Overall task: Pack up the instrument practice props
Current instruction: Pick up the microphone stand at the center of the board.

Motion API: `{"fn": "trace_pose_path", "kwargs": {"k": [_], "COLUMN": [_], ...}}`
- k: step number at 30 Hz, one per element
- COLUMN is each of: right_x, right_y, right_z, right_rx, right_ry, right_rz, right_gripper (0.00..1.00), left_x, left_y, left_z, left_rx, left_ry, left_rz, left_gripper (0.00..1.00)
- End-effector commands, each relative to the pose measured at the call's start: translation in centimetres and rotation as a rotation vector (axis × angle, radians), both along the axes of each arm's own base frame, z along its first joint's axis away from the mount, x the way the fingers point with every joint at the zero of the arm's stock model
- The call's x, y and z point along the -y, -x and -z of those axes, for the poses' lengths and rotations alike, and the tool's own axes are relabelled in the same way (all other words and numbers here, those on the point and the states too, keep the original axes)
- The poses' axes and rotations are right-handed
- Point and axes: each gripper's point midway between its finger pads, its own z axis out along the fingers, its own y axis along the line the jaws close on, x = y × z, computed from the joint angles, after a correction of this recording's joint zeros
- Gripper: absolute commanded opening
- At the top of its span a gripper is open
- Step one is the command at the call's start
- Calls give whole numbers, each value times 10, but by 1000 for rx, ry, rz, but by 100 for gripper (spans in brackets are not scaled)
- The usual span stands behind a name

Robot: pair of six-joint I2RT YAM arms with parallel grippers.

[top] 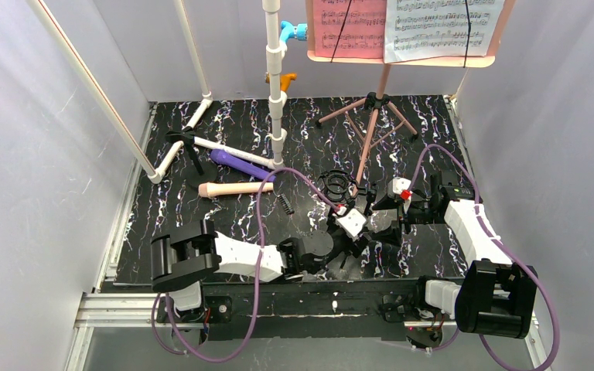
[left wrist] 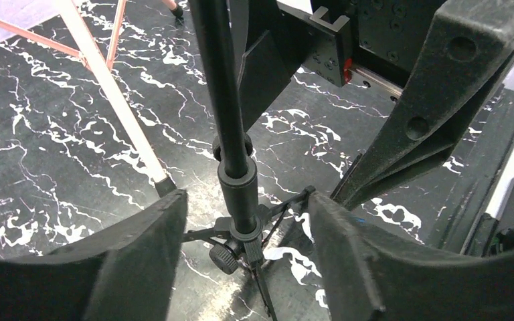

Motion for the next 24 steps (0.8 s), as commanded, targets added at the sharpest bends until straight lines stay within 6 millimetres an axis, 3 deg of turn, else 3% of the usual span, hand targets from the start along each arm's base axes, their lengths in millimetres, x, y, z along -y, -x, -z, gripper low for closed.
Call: {"fn": "trace_pose_path", "kwargs": {"k": [1,5,11,18,23,24], "right_x": [1,1,2,3,3,2], "right_y": [-9,-9,-11,-11,-13,-12], "right_z": [-9,-9,-8,-8,-10,-11], "right_rx": [40,40,39,37,28,20], "right_ry": [-6,0,8,11,1,-4], "right_rz": [2,5,8,11,20,23], "right_gripper": [99,98,98,98,98,98], "left_x": [9,8,12,20,17,14], "left_y": [-6,-12,-18,-23,-19,-18], "left_z": [-19,-11,-12,-18,-18,-17], "left_rx": [26,44,65,100,125,131], "left_ry": [55,20,5,-8,-34,-42], "left_rz": [-38,-71,-96,-111,-75,-64], "left_gripper": [59,56,36,31,1,0]}}
